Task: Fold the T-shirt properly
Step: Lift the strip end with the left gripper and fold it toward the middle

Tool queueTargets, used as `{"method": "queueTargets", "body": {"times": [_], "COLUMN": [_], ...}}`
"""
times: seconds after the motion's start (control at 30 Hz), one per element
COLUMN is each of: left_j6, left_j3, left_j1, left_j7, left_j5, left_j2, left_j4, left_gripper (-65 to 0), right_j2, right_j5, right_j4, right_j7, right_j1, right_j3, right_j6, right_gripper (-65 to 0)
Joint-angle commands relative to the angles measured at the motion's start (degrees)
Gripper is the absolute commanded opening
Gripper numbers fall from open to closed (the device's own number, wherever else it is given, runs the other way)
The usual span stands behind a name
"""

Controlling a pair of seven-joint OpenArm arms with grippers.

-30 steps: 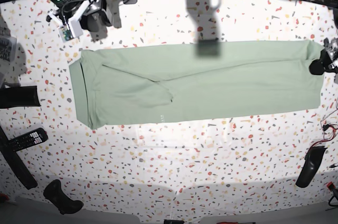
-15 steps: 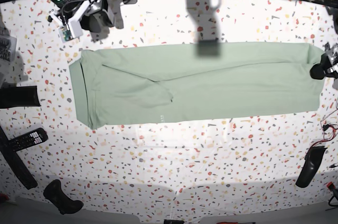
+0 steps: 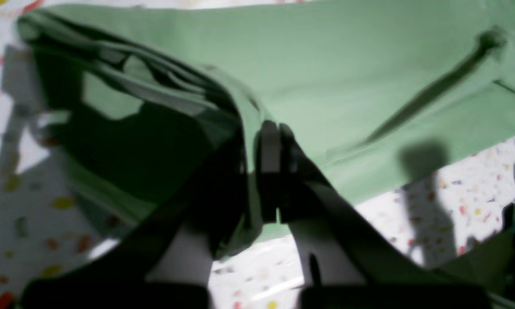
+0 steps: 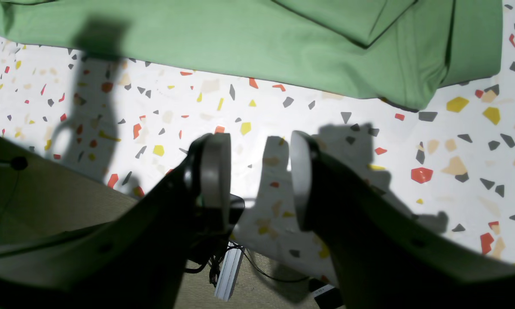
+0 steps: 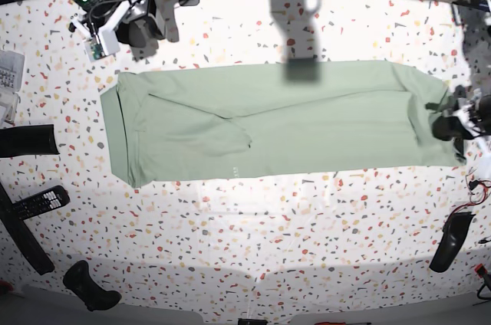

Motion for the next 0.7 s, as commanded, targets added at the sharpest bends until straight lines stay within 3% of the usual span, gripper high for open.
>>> {"method": "queueTargets", "body": {"times": [0.0, 0.23, 0.37, 0.67], "left_j6": [-0.3, -0.6, -4.7, -4.7], "left_j3": [-0.3, -0.3, -0.3, -0.3], "left_j1": [-0.9, 2.4, 4.0, 3.8], "left_j7": [-0.5, -0.9, -0.9, -2.4], "left_j5": [-1.0, -1.0, -1.0, -1.0], "left_j2": [0.3, 10.9, 15.9, 23.3], "left_j4": [2.3, 4.9, 4.9, 4.9], "left_gripper": [-65.0, -65.0, -65.0, -65.0], "right_j2": [0.3, 0.3, 0.3, 0.3], "right_j5": [1.3, 1.3, 1.5, 1.5], "right_j4": [1.1, 1.1, 1.1, 1.1], "right_j7": [1.2, 0.7, 0.5, 0.5], "right_j1": [0.2, 2.8, 3.0, 3.0], "right_j3": [0.2, 0.2, 0.2, 0.2], "right_j6": [0.3, 0.3, 0.3, 0.3], "right_gripper": [-42.8, -42.8, -42.8, -42.8]}}
